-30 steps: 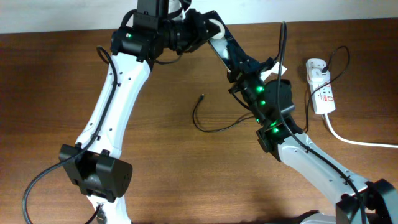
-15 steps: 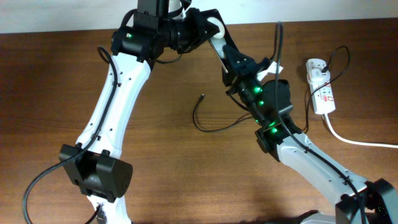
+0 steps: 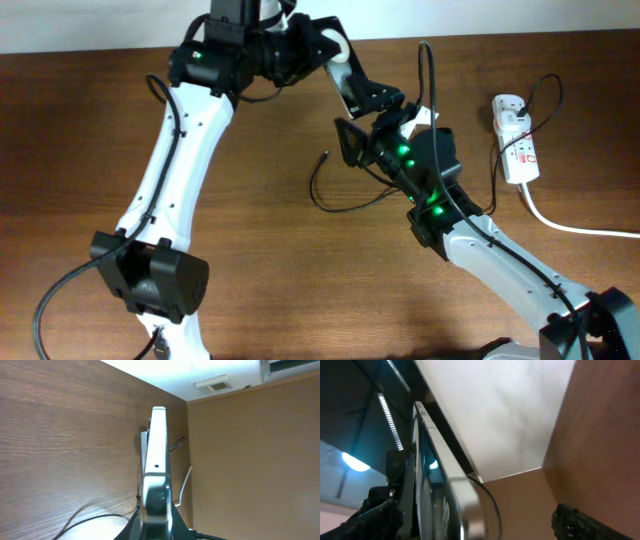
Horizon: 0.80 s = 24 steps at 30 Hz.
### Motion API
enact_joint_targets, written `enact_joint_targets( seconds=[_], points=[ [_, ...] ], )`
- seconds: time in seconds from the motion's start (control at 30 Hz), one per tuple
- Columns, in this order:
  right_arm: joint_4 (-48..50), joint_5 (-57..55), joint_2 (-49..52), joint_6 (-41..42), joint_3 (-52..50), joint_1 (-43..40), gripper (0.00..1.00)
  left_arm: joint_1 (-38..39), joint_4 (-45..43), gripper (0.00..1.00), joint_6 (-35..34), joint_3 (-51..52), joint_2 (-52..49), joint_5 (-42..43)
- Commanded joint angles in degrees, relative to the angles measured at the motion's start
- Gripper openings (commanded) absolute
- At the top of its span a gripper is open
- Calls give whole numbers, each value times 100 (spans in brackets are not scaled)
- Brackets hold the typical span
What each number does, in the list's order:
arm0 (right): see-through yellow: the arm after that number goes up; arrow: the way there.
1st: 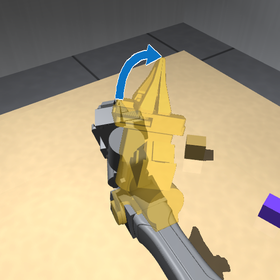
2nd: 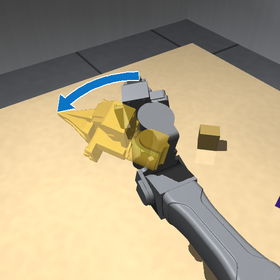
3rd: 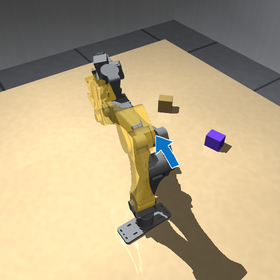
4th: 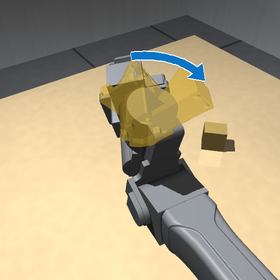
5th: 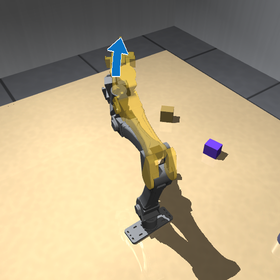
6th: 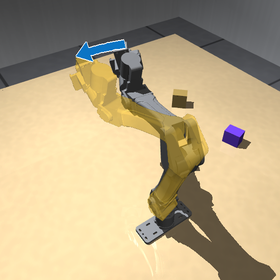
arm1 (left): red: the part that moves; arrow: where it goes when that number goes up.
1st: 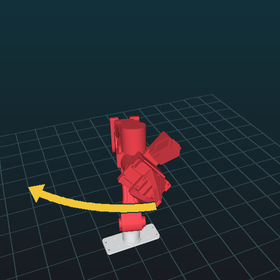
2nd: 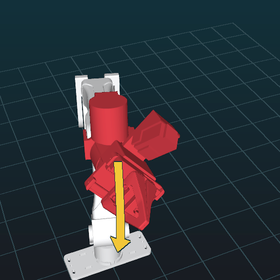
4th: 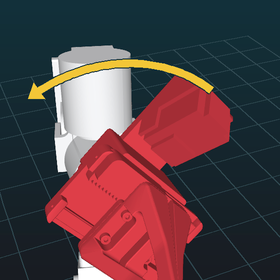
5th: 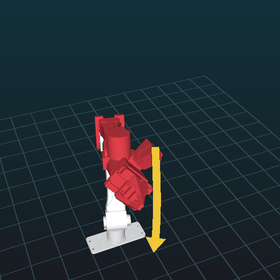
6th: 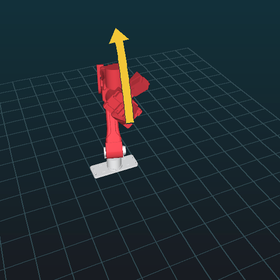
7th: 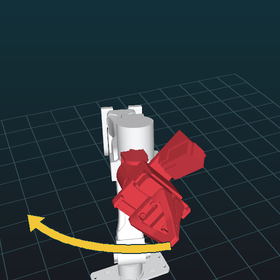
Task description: Plug charger to phone and switch on socket
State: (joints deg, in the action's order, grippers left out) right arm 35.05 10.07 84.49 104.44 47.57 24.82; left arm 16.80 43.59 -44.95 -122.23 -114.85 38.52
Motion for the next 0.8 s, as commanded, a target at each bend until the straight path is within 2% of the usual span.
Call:
enact_joint_targets(
  seconds=[0.0,0.13,0.27,0.37,0.4,0.6,0.67,0.77],
  points=[
    [-321,437,-48,-92,76,31,98,-337,258,0,525,-48,155,59],
    [-979,859,-48,-1399,76,31,99,-774,918,0,1049,-48,157,-44],
    [-2562,1032,-48,-2824,76,28,99,-1182,1639,0,1690,-48,155,-42],
    [-3687,1029,-48,-3178,76,28,99,-1379,2022,0,2090,-48,155,-44],
    [-4009,984,-48,-3556,76,28,99,-1427,2186,0,2286,-48,155,-44],
    [-5202,726,-48,-5051,74,22,99,-1451,2804,0,2914,-48,155,-70],
    [-5497,732,-55,-5436,76,20,90,-1473,2887,0,3032,-48,155,-68],
    [-5993,763,-55,-5759,76,20,88,-1663,3010,0,3121,-48,155,-57]
  ],
)
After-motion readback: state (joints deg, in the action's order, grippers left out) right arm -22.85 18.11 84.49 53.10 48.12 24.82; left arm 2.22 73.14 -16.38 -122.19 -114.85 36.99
